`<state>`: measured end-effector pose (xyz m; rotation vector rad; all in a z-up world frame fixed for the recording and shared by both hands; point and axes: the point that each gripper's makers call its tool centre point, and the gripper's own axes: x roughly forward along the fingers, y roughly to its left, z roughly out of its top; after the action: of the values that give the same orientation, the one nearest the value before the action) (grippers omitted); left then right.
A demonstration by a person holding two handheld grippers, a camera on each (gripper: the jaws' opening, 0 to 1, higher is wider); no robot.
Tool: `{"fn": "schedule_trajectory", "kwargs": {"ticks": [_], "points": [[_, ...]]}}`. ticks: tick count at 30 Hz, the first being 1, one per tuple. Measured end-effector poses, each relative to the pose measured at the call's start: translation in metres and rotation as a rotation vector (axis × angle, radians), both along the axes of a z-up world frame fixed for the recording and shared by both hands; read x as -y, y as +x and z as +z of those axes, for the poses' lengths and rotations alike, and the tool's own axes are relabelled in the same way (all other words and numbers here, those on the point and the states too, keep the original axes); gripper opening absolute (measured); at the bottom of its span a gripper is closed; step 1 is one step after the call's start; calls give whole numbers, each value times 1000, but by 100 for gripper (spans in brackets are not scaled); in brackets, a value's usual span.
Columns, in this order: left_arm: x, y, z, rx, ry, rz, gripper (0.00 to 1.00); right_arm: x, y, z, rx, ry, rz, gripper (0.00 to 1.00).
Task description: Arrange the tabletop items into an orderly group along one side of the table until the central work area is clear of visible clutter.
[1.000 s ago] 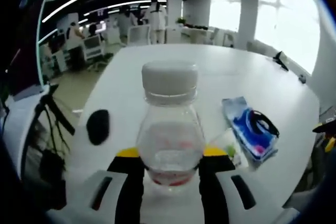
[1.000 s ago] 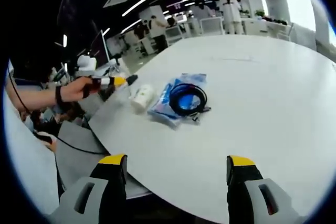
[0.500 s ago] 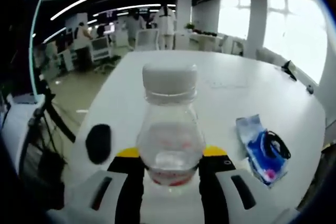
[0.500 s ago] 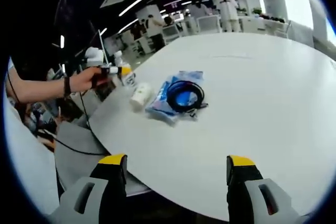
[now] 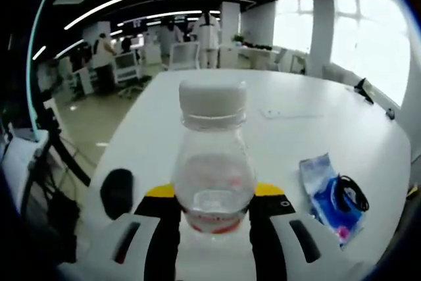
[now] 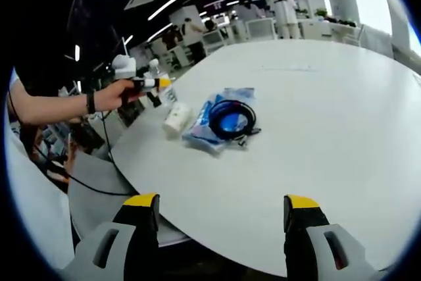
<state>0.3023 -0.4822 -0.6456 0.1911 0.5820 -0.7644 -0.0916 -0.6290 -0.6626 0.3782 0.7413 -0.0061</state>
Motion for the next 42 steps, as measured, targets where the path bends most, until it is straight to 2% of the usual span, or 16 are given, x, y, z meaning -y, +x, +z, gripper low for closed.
{"fn": "schedule_trajectory", "kwargs": {"ticks": [4,8,16,26,31,35,40,42], "points": [[-5,-7,-9,1,31,0,39,-2,-2,2,-4,-7,14,79],[-17,-13,-20,-16,43,36,39,1,-6,4,-10,-16,14,79],[-20,-16,-24,28,37,59,39,5,-16,6,-22,-24,9,79],[-20,-17,-23,10,35,100,40,0,-18,7,-19,-24,14,78],[-17,-19,-22,-13,-9,50,44,-1,-18,7,-17,-28,25,78],[-19,-18,-17,10,2,-18,46,-1,-20,6,-19,-28,20,78],[-15,-19,-11,-7,-43,-96,47,-5,-20,4,-24,-25,26,78],[-15,-21,-11,-6,-35,-123,47,-6,-19,4,-23,-22,27,78]]}}
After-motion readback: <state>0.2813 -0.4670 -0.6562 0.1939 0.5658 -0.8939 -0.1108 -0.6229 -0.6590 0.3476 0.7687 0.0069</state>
